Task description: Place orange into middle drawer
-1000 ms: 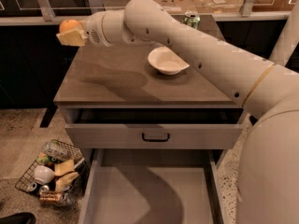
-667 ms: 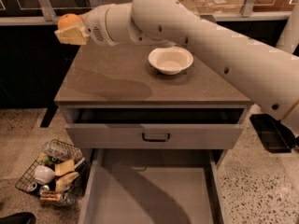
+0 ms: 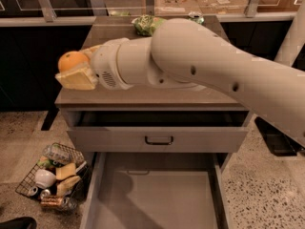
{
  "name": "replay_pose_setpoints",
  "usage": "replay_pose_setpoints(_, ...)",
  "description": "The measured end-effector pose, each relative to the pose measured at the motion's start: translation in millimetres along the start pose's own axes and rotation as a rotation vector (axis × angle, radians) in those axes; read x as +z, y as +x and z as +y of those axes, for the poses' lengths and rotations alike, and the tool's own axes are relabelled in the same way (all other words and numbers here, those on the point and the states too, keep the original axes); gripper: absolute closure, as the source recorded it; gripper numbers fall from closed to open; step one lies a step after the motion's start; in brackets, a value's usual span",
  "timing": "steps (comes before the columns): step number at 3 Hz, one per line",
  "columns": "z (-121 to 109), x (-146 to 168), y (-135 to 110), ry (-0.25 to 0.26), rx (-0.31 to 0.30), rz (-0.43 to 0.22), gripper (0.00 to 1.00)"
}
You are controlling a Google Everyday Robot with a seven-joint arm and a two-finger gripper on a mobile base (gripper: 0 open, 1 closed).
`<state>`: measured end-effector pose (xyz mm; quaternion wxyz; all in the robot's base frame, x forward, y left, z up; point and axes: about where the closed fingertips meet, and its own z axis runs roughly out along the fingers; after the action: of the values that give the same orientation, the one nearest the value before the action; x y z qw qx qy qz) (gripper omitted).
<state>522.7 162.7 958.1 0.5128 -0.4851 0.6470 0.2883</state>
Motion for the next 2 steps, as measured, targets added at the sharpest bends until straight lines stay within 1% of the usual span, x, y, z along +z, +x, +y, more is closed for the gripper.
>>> replay_pose_setpoints(1, 37.8, -23.8, 28.8, -0.042, 0.001, 0.004, 1.0)
replay_pose_setpoints(2, 50.2, -53.5, 66.0, -0.057, 0.018, -0.025, 1.0)
